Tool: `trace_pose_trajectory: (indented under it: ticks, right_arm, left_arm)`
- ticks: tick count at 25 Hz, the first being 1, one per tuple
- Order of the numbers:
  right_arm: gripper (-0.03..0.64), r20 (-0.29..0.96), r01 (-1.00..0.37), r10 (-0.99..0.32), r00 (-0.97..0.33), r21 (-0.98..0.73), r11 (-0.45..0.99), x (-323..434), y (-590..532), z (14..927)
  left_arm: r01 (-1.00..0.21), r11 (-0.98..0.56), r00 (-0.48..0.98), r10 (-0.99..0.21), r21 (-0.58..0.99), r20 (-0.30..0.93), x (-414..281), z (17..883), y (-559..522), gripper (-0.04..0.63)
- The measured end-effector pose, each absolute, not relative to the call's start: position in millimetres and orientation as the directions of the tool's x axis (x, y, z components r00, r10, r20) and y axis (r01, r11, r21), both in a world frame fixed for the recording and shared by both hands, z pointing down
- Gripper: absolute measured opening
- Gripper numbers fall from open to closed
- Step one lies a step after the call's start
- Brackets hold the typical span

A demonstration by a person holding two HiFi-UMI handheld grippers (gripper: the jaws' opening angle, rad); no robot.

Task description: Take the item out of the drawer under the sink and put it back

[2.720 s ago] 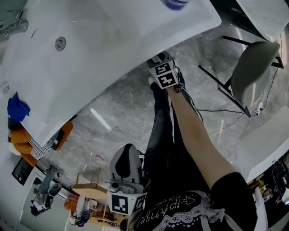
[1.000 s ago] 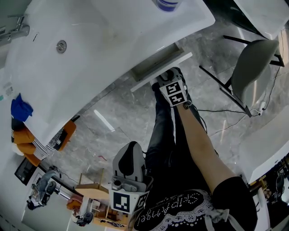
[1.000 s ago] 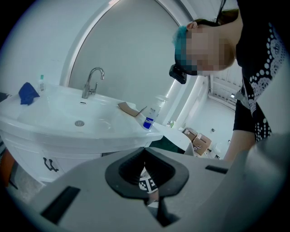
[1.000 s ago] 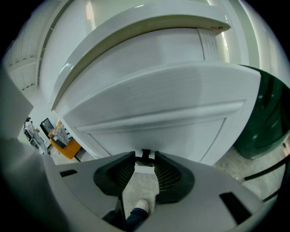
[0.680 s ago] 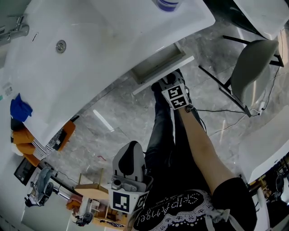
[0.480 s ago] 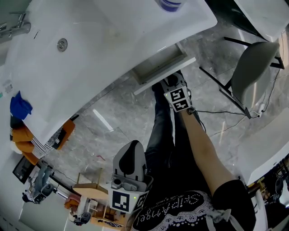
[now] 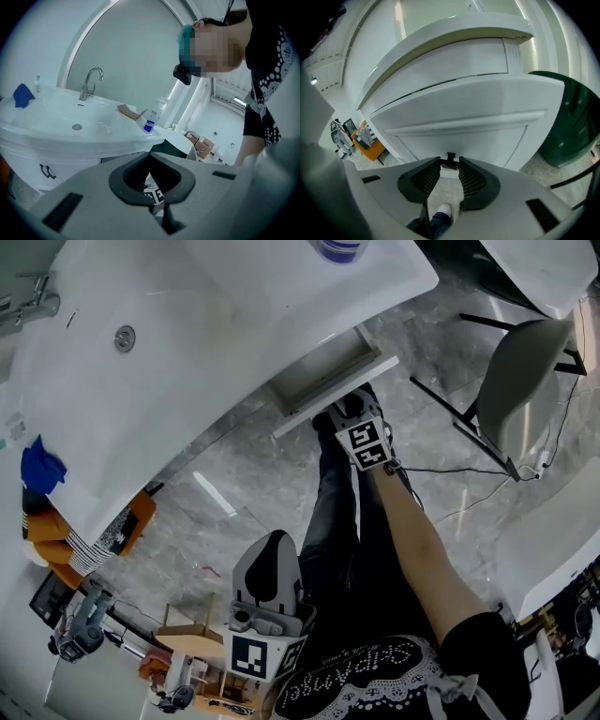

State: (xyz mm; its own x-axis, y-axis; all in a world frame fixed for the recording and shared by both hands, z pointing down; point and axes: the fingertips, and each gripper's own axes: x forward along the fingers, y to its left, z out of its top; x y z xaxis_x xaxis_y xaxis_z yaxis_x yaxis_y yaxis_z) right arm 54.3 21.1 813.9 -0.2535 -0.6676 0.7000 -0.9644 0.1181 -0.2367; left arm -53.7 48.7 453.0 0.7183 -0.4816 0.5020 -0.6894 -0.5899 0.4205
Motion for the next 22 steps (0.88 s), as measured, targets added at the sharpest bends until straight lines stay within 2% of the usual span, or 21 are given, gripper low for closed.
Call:
trace_pose_trajectory:
  ticks: [12,15,17,22]
  right_arm:
    - [0.132,0.737,-0.955,-0.607,-0.297,-0.24,0.175,55.9,23.4,811.4]
    - [0.13,0.725,-0.957,-0.626,-0.287,-0.239,0.163,60.6,25.0,801.6]
    - [0.031,0.704,-0.963,-0.66,-0.262,-0.237,0.13,67.5,24.6,789.9]
    - [0.018,0.686,-0.966,-0.684,-0.249,-0.227,0.124,74.7,23.1,766.1]
  left_arm:
    - [-0.685,-0.593,0.726,-0.499,0.424,0.474,-47.6,445.7,46.0,0.005]
    - [-0.685,-0.591,0.727,-0.509,0.427,0.461,-47.5,442.8,44.2,0.005]
    - [-0.684,-0.59,0.728,-0.514,0.43,0.454,-48.3,441.4,43.4,0.005]
    - [-0.686,-0.585,0.727,-0.536,0.432,0.429,-52.7,433.8,38.0,0.005]
